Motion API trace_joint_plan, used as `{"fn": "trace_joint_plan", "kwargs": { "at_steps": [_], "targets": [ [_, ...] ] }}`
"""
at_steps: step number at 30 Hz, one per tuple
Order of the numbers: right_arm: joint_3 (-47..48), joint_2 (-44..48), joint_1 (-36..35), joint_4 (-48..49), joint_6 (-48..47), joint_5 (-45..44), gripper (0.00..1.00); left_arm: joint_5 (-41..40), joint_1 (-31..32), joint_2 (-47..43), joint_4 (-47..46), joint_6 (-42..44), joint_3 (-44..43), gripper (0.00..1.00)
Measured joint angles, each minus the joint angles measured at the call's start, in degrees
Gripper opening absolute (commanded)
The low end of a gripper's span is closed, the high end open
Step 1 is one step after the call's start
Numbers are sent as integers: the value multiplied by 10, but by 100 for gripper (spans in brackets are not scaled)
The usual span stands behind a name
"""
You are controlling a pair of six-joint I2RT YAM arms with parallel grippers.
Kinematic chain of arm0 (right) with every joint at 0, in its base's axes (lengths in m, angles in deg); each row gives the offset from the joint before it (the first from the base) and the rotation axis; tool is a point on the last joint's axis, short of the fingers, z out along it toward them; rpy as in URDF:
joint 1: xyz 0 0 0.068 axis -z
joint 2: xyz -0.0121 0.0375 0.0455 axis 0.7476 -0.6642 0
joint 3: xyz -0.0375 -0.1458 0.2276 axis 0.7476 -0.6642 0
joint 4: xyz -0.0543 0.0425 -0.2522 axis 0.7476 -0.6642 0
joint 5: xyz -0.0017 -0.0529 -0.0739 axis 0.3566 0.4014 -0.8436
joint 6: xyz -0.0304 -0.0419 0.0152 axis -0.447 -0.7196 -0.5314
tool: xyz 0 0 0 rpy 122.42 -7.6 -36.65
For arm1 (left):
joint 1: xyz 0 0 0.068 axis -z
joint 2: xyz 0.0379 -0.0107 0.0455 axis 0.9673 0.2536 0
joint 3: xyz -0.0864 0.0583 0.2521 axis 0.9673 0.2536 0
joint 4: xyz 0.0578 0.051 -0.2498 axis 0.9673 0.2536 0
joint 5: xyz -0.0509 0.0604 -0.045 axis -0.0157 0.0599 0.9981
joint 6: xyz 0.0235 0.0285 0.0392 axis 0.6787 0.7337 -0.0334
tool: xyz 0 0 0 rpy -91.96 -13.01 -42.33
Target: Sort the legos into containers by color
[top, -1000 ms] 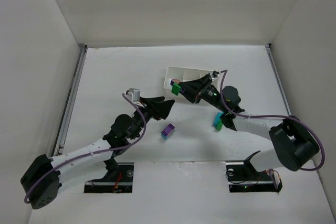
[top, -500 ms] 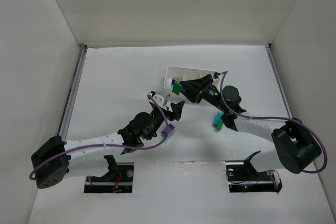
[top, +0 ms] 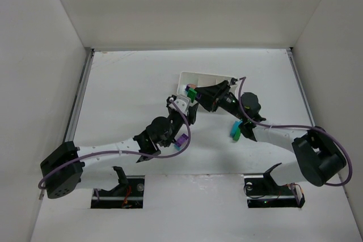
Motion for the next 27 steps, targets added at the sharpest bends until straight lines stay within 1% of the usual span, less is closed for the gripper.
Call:
{"fn": "trace_joint_plan", "kwargs": {
  "at_steps": [4, 6, 13, 16, 20, 23, 25, 27],
  "targets": [
    [-1, -11, 4, 11, 6, 7, 25, 7, -8, 9, 0, 4, -7, 37],
    [-3, -15, 7, 14, 12, 10, 25, 13, -12, 11, 0, 5, -9, 34],
    [-16, -18, 12, 28, 20, 19, 25, 29, -17, 15, 4, 6, -13, 34],
    [-16, -18, 14, 34, 24, 22, 25, 35, -17, 19, 6, 6, -16, 38],
    [-17, -19, 15, 37, 29, 25, 25, 38, -16, 28, 4, 7, -19, 38],
    [-19, -20, 16, 38, 32, 25, 25, 38, -17, 31, 4, 8, -19, 32],
    [-19, -22, 18, 39, 35, 28, 25, 36, -17, 32, 5, 11, -20, 23],
    [-19, -23, 19, 41, 37, 28, 25, 34, -18, 33, 9, 13, -23, 17]
  ]
}}
